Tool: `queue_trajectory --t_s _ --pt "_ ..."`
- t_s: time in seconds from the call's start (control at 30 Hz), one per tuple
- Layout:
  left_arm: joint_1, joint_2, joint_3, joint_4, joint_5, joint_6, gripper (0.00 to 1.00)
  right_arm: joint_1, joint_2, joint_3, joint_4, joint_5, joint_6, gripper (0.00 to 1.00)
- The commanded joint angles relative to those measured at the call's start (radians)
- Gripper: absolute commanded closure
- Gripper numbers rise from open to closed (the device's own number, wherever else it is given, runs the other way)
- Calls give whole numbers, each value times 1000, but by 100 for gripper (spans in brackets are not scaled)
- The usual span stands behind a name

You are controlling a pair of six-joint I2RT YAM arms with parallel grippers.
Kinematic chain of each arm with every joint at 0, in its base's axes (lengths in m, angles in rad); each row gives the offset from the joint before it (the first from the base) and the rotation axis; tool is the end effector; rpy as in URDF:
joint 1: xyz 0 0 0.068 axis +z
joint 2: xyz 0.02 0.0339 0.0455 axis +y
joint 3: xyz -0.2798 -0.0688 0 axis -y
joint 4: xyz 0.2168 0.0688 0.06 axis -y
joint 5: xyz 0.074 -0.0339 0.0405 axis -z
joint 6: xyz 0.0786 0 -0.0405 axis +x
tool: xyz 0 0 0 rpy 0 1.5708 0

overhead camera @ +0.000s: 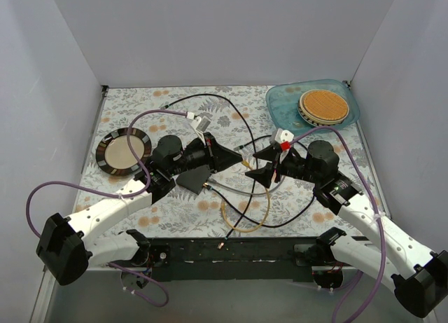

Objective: Insert the plug into the switch port

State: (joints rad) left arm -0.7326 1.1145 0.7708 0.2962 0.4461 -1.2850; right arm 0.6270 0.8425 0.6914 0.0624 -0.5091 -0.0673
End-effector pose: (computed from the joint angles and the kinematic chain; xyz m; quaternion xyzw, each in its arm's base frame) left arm 0.1749 -0.2030 0.3412 -0.0456 0.7207 -0.6548 0.2232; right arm 0.1388 0.1479 0.3364 -0.4028 0.6136 0.3590 0.5766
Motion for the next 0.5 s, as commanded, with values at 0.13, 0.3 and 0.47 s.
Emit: queue_trajectory --t_s 0.13,0.3,0.47 --pt "4 -16 5 90 109 1 100 3 7 56 79 -74 34 39" --pt "4 -1 68 -15 31 -8 100 14 0 66 63 -20 34 45" --pt "4 42 159 -175 -36 -22 100 25 12 80 37 37 15 44"
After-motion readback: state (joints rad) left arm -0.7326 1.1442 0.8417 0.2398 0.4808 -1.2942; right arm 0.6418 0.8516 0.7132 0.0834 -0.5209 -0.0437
